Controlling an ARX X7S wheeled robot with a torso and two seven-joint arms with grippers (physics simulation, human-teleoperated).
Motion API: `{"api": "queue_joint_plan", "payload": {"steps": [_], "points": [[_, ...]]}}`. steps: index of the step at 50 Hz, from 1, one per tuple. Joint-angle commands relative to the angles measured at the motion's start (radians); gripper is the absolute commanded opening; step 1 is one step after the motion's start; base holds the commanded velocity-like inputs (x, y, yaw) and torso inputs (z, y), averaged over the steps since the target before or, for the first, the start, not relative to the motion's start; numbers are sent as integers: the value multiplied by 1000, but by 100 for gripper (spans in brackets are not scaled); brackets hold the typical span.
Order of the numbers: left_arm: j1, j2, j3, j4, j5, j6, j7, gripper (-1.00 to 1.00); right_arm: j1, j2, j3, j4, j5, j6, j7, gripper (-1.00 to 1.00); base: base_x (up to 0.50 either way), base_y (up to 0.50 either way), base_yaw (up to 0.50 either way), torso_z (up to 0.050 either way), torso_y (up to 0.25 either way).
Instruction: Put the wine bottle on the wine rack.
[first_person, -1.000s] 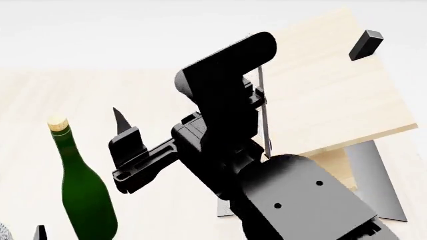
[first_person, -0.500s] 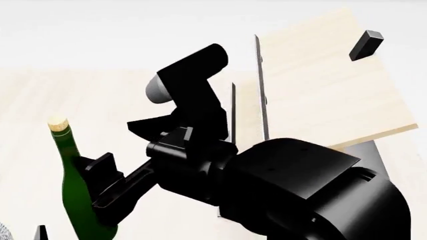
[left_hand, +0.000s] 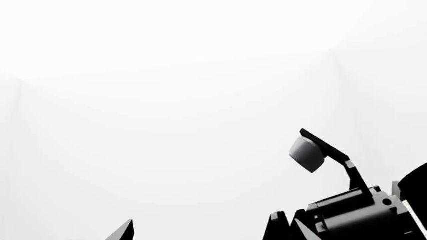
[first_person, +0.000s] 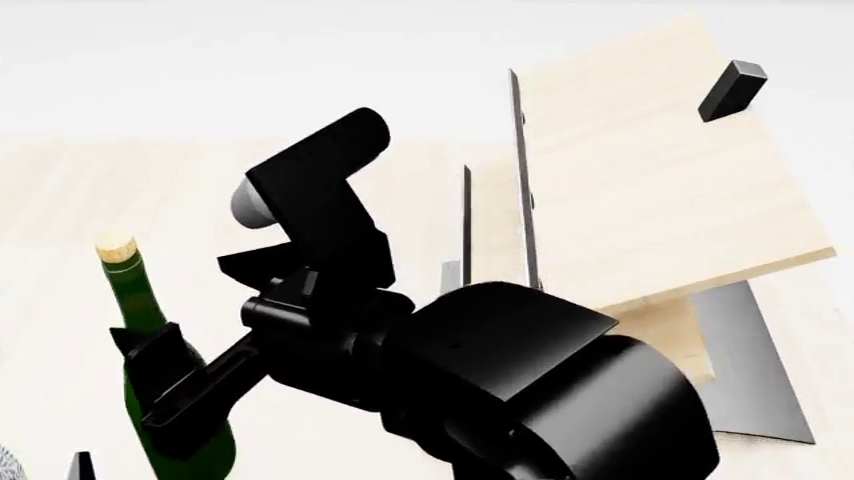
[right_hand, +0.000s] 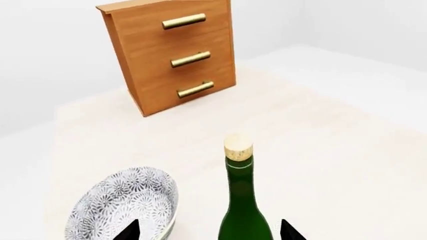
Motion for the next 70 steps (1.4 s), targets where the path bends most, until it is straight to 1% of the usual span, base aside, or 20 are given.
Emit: {"api": "queue_joint_plan", "payload": {"steps": [1, 12, 19, 26, 32, 38, 43, 48, 53, 59, 62, 66, 70], "points": [[2, -4, 1, -2, -2, 5, -5, 100, -14, -22, -84, 60, -49, -104, -3, 100, 0, 0, 0, 0, 0], [1, -7, 2, -5, -6, 9, -8, 100, -4, -50, -107, 126, -58, -175, 6, 100, 0, 0, 0, 0, 0], [-2, -7, 6, -4, -5, 3, -8, 100, 0, -62, -124, 186, -72, -255, 7, 100, 0, 0, 0, 0, 0], [-1, -11, 3, -5, -11, 9, -11, 100, 19, -80, -154, 306, -89, -372, 8, 100, 0, 0, 0, 0, 0], [-3, -12, 6, -5, -10, 7, -11, 100, 34, -88, -189, 404, -53, -480, 26, 100, 0, 0, 0, 0, 0], [-2, -14, 5, -5, -12, 10, -13, 100, 50, -84, -224, 414, 22, -510, 68, 100, 0, 0, 0, 0, 0], [-3, -14, 8, -7, -11, 10, -14, 100, 50, -79, -250, 407, 56, -519, 87, 100, 0, 0, 0, 0, 0], [-6, -14, 12, -3, -10, 2, -12, 100, 63, -83, -283, 443, 74, -556, 92, 100, 0, 0, 0, 0, 0], [-2, -17, 12, 1, -11, 5, -14, 100, 82, -87, -335, 484, 104, -601, 115, 100, 0, 0, 0, 0, 0], [-3, -17, 17, 0, -8, 3, -14, 100, 102, -89, -422, 606, 101, -735, 120, 100, 0, 0, 0, 0, 0], [-3, -18, 17, 2, -9, 3, -14, 100, 110, -87, -459, 625, 121, -771, 132, 100, 0, 0, 0, 0, 0], [-3, -19, 17, 3, -11, 3, -16, 100, 128, -91, -531, 676, 163, -832, 147, 100, 0, 0, 0, 0, 0], [-5, -19, 18, 0, -11, 4, -16, 100, 150, -90, -594, 695, 220, -860, 169, 100, 0, 0, 0, 0, 0]]}}
